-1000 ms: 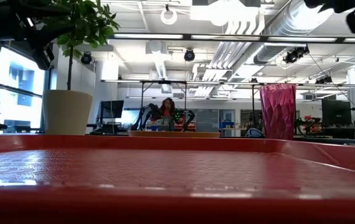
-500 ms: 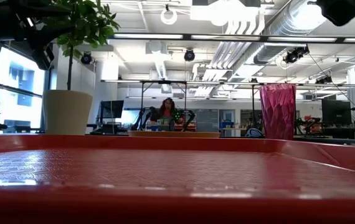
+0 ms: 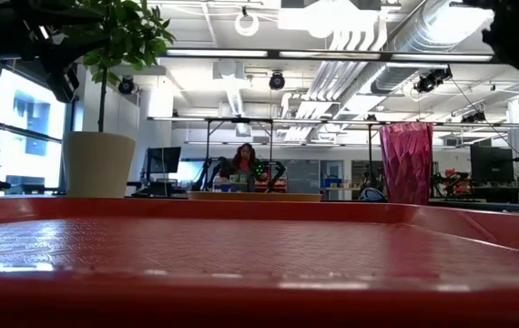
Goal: Pick and place plate/cup/fork/spoon on tray
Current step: Put the yellow spoon to the right on the orange tray, then put the light orange plate at the center of the orange tray
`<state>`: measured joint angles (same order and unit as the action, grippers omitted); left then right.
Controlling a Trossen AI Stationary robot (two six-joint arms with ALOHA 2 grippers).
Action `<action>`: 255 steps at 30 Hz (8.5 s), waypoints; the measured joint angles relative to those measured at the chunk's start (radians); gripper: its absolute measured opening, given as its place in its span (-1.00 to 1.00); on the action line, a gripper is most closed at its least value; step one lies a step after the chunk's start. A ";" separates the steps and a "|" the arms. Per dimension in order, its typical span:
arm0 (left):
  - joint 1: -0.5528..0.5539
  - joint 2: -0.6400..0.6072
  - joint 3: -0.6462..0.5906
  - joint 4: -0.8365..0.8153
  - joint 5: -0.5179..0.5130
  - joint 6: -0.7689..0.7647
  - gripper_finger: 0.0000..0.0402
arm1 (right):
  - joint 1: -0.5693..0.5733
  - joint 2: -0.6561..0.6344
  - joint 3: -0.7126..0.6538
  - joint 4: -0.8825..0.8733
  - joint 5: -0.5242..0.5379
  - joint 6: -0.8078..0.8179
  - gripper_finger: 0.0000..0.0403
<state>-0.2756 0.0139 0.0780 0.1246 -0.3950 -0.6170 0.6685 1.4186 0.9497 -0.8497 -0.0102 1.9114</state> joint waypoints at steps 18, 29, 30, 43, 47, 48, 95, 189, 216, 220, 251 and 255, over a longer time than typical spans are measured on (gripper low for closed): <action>0.000 0.000 0.000 0.000 -0.014 0.000 -0.48 | -0.001 0.212 -0.001 0.053 -0.040 0.003 -0.20; 0.000 0.000 0.000 0.000 -0.013 0.000 -0.48 | -0.001 0.294 -0.001 0.092 -0.034 0.019 -0.20; 0.000 0.000 0.000 0.000 -0.014 0.000 -0.48 | -0.001 0.300 -0.001 0.094 -0.033 0.019 -0.20; 0.000 0.000 0.000 0.000 -0.013 0.000 -0.48 | -0.003 0.313 0.002 0.098 -0.034 0.065 -0.81; 0.000 0.000 0.000 0.000 -0.013 0.000 -0.48 | -0.003 0.313 0.002 0.098 -0.034 0.071 -0.94; 0.000 0.000 0.000 0.000 -0.013 0.000 -0.48 | -0.003 0.313 0.002 0.098 -0.034 0.073 -0.94; 0.000 0.000 0.000 -0.008 -0.013 0.000 -0.48 | -0.141 0.244 0.360 0.084 0.420 0.197 -0.90; 0.000 0.000 0.000 -0.076 -0.009 0.000 -0.48 | -0.237 0.600 0.403 0.281 0.099 0.043 -0.47; 0.000 0.085 0.123 -0.095 0.048 0.395 -0.48 | -0.237 0.426 0.405 0.173 0.365 -0.001 -0.47; 0.000 0.167 0.191 -0.132 0.050 0.476 -0.48 | -0.237 0.386 0.405 0.173 0.457 -0.037 -0.47; 0.125 0.855 0.587 -0.178 0.071 0.987 -0.28 | -0.260 -0.002 0.405 0.177 0.863 -0.443 -0.47; 0.178 0.935 0.646 -0.242 0.082 0.987 -0.28 | -0.281 -0.048 0.405 0.178 0.874 -0.520 -0.47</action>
<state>-0.0975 0.9492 0.7236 -0.1176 -0.3126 0.3702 0.3873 1.3704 1.3544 -0.6722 0.8642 1.3918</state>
